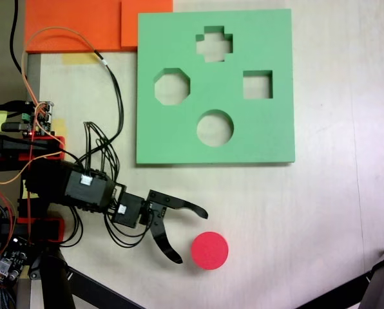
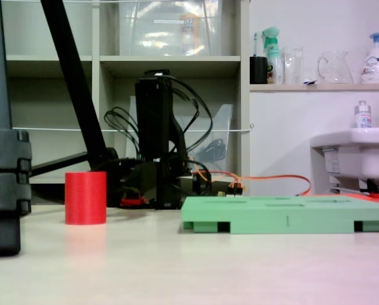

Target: Put the cylinder block into the corresponding hole

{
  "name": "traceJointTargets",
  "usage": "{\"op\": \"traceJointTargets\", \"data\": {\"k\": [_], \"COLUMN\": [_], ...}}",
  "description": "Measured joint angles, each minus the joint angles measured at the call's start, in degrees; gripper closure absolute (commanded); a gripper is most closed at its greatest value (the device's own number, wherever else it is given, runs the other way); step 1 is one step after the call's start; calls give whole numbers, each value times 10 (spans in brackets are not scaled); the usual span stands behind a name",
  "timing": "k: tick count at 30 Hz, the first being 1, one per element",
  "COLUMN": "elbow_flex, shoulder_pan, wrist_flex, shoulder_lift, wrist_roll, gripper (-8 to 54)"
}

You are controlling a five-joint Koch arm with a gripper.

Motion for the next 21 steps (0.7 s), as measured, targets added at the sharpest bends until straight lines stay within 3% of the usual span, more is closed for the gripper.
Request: {"op": "traceJointTargets", "data": {"k": [21], "elbow_flex": [-155], "shoulder_pan": [25], "wrist_flex": [0], "shoulder_lift": [-134], "wrist_roll": [0], "gripper": [-65]}}
